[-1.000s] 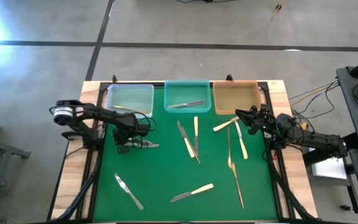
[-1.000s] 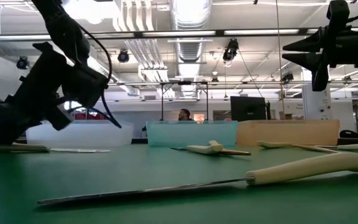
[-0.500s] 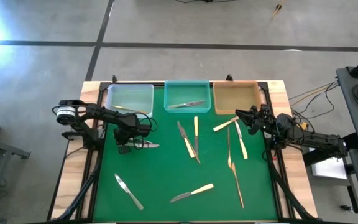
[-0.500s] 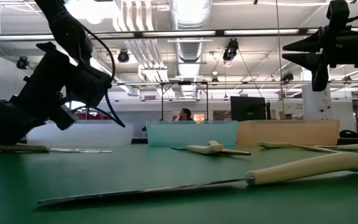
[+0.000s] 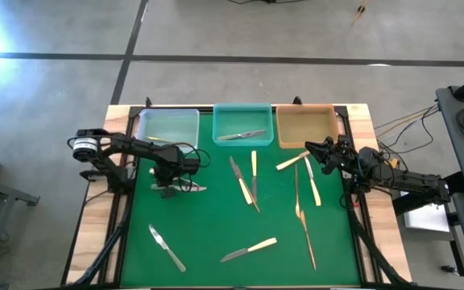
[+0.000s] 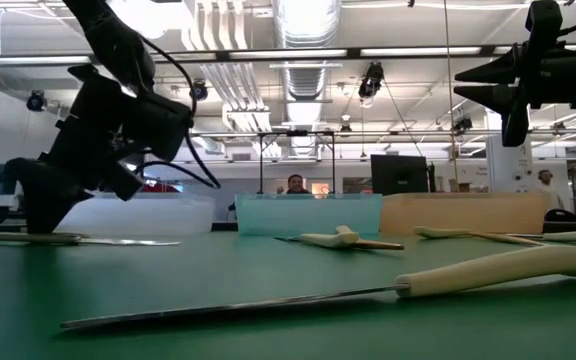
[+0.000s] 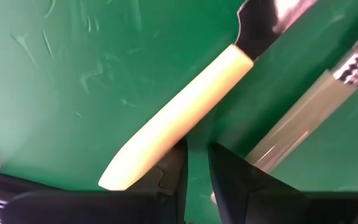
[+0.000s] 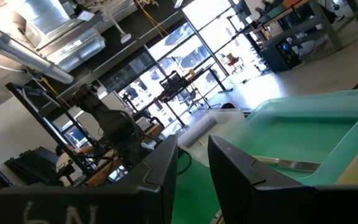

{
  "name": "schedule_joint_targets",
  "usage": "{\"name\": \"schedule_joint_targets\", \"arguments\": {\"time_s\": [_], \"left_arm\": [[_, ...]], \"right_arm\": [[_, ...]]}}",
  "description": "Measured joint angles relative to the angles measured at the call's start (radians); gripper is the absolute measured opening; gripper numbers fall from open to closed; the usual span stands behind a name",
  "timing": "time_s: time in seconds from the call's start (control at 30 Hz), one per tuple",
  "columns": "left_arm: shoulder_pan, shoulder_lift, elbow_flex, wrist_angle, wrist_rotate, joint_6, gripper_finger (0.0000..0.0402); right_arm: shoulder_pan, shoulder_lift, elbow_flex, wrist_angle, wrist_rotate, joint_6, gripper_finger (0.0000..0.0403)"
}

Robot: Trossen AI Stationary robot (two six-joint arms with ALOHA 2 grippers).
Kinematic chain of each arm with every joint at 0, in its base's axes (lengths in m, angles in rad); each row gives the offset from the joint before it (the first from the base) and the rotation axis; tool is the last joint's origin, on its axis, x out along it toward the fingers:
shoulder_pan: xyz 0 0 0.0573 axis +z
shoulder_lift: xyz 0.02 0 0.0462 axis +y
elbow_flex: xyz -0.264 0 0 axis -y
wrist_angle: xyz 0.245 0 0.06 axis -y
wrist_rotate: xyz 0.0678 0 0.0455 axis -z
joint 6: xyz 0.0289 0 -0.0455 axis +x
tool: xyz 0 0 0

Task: Sort silverware by color (type)
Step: Put the yellow table knife into the orange bin

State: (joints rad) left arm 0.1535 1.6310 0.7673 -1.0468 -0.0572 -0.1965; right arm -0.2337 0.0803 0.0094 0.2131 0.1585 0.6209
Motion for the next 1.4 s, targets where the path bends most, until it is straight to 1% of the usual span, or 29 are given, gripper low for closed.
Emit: {"name": "schedule_joint_targets", "arguments": {"time_s": [0.1, 0.27, 0.5, 0.63, 0.73, 0.9, 1.23, 1.4], "left_arm": [[0.002, -0.001, -0.004, 0.015, 0.022, -0.032, 0.0038], [0.005, -0.003, -0.017, 0.028, 0.032, -0.069, 0.0004], [0.019, -0.002, -0.02, 0.028, 0.043, -0.13, 0.0001], [0.019, 0.0, 0.008, 0.002, 0.042, -0.126, 0.0], [0.018, -0.001, 0.048, 0.032, 0.029, -0.121, 0.0], [0.018, -0.004, 0.095, 0.019, 0.021, -0.118, 0.0001], [0.018, -0.005, 0.152, 0.0, 0.021, -0.083, 0.0], [0.018, -0.006, 0.157, -0.011, 0.027, -0.084, 0.0017]], "right_arm": [[0.0, 0.0, 0.0, 0.0, 0.0, 0.0, 0.0082], [0.0, 0.0, 0.0, 0.0, 0.0, 0.0, 0.0082], [0.0, 0.0, 0.0, 0.0, 0.0, 0.0, 0.0082], [0.0, 0.0, 0.0, 0.0, 0.0, 0.0, 0.0082], [0.0, 0.0, 0.0, 0.0, 0.0, 0.0, 0.0082], [0.0, 0.0, 0.0, 0.0, 0.0, 0.0, 0.0082], [0.0, 0.0, 0.0, 0.0, 0.0, 0.0, 0.0082], [0.0, 0.0, 0.0, 0.0, 0.0, 0.0, 0.0082]]}}
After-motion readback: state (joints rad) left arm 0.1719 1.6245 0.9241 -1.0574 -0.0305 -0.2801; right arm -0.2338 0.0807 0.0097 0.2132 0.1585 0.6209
